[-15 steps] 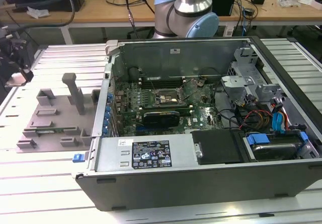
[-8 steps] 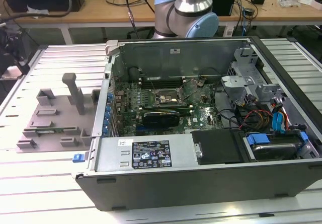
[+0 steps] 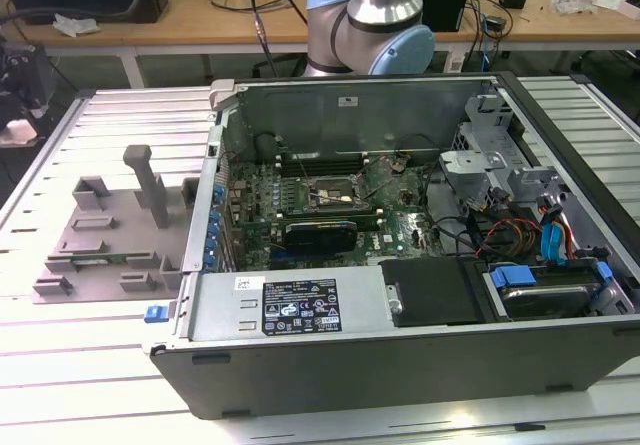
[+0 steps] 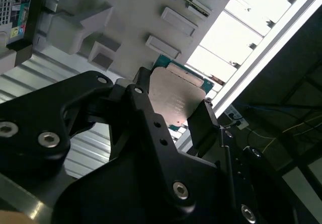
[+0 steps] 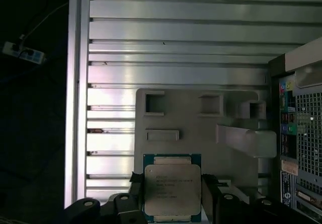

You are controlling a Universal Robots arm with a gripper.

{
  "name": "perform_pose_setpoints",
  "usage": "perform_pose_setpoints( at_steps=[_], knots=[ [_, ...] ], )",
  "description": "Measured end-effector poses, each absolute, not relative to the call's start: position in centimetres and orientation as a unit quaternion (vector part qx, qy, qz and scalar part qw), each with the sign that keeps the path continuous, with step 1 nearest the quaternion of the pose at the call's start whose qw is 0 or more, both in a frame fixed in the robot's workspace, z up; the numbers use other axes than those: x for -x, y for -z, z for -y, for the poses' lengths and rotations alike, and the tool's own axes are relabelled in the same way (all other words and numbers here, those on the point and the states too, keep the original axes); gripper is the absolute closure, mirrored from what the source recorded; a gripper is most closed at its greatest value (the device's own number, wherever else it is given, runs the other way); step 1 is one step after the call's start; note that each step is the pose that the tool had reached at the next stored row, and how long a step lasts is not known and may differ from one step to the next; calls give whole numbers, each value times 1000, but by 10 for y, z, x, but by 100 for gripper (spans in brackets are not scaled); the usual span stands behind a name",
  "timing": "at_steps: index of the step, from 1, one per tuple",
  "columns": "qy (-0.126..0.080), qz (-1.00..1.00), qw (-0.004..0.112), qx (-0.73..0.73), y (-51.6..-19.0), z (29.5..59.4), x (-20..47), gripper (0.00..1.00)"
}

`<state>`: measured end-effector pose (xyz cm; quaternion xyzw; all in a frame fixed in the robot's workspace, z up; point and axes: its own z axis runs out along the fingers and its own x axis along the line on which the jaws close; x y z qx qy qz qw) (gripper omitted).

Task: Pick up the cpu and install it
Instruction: 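Pick up the cpu and move it towards the insertion slot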

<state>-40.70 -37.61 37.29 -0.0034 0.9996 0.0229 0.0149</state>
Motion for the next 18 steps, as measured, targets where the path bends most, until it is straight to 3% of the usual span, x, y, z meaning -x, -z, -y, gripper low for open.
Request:
perform_pose_setpoints(
  at_steps=[18],
  knots=[
    [-23, -1000, 15, 3, -418, 375, 407, 45]
  ],
)
